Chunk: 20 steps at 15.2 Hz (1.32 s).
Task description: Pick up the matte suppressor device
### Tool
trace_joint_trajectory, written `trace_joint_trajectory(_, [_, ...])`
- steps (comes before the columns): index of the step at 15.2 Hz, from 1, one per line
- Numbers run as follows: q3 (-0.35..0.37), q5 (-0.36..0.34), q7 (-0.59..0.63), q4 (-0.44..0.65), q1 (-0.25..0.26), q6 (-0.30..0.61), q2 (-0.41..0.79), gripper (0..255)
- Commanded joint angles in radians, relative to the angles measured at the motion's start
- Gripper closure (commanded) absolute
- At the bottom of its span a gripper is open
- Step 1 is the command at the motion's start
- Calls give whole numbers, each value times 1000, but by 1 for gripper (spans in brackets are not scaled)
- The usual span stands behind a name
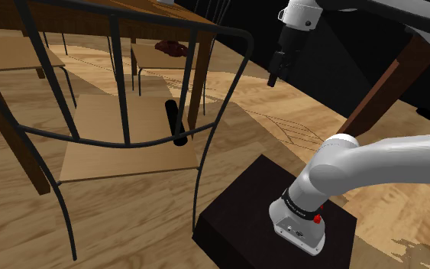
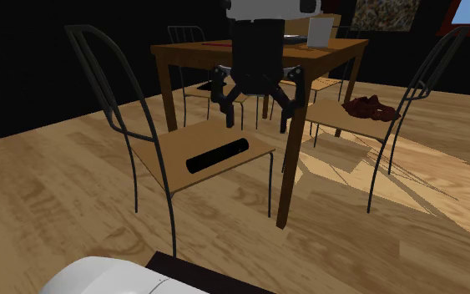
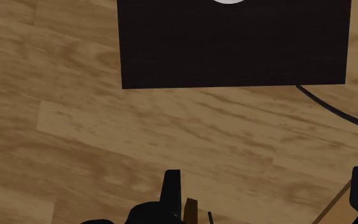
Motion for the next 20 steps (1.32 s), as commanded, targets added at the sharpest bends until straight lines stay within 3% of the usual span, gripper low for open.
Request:
trace_joint_trajectory(1, [0, 0, 0, 0, 0, 0, 0, 0])
trace_joint_trajectory(11, [185, 80, 309, -3, -4, 230, 250, 0])
trace_joint_trajectory(20, [317, 53, 590, 132, -23, 392, 577, 0])
